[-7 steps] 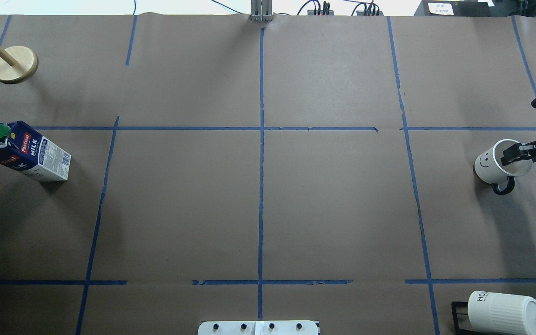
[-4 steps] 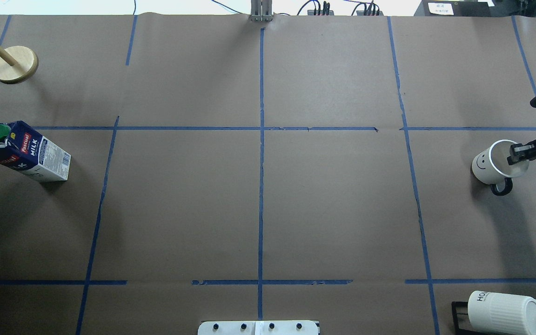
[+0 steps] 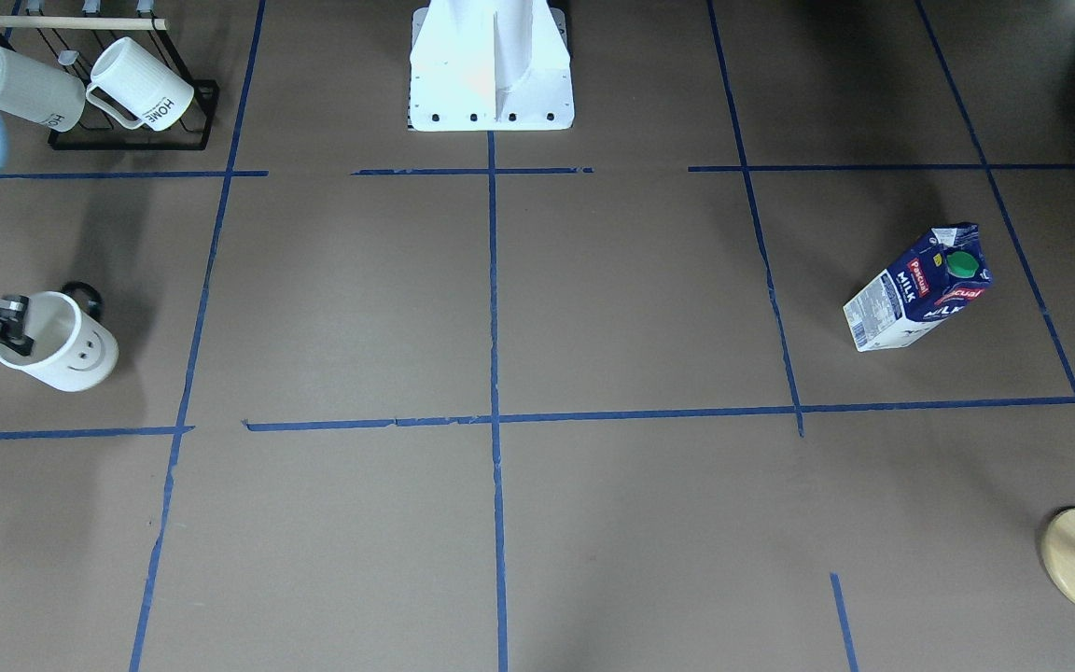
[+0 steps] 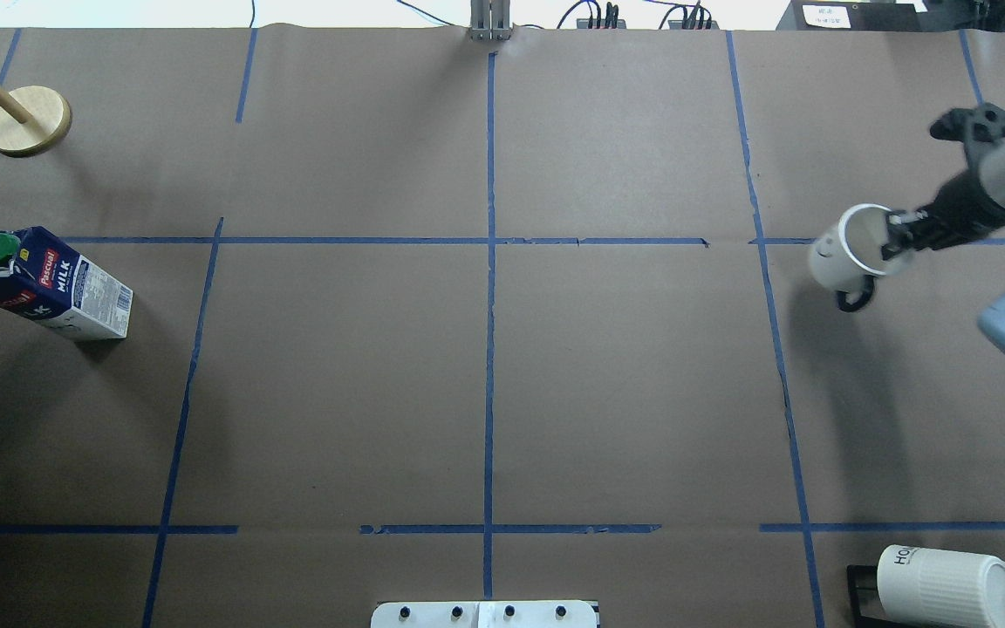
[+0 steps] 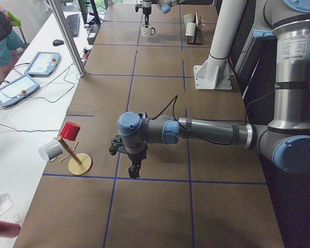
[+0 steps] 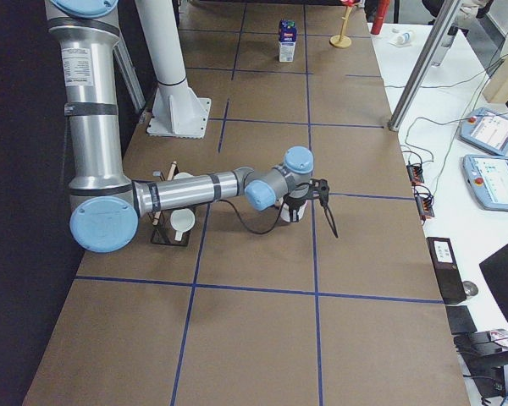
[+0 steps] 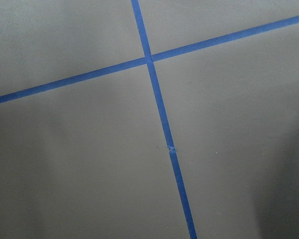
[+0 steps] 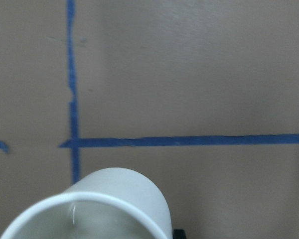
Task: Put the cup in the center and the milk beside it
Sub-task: 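Carry the white mug with the right gripper to the table center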
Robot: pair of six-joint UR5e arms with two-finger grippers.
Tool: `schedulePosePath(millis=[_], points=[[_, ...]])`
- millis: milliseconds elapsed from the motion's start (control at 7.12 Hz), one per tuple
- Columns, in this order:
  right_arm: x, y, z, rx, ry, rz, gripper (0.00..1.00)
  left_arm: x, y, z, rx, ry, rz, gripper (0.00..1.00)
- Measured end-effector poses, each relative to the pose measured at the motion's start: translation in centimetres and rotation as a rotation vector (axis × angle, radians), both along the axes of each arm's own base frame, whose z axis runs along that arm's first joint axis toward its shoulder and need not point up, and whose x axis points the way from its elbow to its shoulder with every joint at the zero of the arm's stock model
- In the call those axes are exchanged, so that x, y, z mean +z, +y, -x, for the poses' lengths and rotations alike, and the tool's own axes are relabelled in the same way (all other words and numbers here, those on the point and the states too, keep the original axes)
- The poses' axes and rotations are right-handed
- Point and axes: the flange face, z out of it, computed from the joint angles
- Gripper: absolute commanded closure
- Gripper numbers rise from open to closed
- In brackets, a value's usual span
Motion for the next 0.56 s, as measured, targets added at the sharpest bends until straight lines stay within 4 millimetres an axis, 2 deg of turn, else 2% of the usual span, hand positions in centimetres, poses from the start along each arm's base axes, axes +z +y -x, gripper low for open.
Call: schedulePosePath(millis=[140,281,421,561], points=[[-5.1,-1.4,4.5,0.008,-0.011,0.031,1.0,-0.1,0.0,0.0,0.0,0.0,-0.002,0.0],[-10.7,-2.0,9.8,0.015,0.003,0.059,1.0,-0.2,0.0,0.0,0.0,0.0,-0.004,0.0],[-15.5,-1.6,14.9,0.021,0.032,0.062,1.0,-0.2,0.0,0.0,0.0,0.0,-0.005,0.0],[-19.2,-1.1,19.1,0.017,0.05,0.041,1.0,-0.2,0.0,0.0,0.0,0.0,-0.006,0.0]])
